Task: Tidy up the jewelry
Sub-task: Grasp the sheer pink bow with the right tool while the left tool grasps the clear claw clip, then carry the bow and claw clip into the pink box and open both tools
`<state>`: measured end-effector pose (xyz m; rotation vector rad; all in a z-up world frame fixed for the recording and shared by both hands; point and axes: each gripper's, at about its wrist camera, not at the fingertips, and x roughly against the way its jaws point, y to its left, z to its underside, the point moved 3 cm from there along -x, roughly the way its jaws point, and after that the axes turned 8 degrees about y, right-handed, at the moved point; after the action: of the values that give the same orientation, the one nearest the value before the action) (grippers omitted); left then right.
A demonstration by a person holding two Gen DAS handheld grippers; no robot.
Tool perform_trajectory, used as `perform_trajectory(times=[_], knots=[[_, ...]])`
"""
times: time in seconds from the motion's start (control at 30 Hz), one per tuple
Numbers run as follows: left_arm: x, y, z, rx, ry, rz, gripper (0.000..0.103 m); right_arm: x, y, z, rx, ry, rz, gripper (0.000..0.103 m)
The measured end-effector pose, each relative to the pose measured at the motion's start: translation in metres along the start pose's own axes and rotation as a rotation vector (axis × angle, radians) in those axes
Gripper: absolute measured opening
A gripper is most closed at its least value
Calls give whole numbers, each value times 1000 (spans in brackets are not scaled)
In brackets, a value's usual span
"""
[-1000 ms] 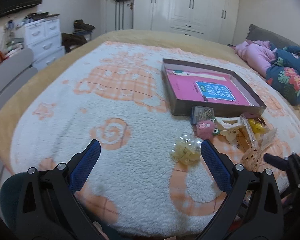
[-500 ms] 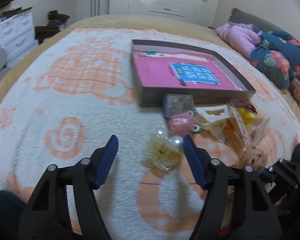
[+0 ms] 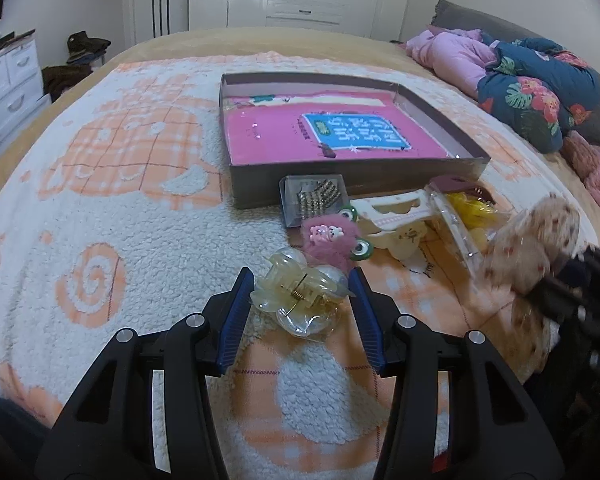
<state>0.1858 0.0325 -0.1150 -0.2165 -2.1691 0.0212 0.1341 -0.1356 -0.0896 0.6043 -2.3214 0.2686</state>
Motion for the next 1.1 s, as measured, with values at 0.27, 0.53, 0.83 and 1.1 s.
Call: perform_trajectory(times=[0.27,0.53,0.83,1.1], knots=[[29,0,-21,31,-81,14,40,3,-33,-24,-44,-25,21,26],[27,-13,-61,29,-137,22,40,5,-75,-50,-95,-71,80,26],[15,-15,-99,55,-176,22,40,-1,-118,-71,-148,-88,120,26],[-8,-11,-123,86,-169,19,40,-30,-134,-85,-148,-23,95,26]])
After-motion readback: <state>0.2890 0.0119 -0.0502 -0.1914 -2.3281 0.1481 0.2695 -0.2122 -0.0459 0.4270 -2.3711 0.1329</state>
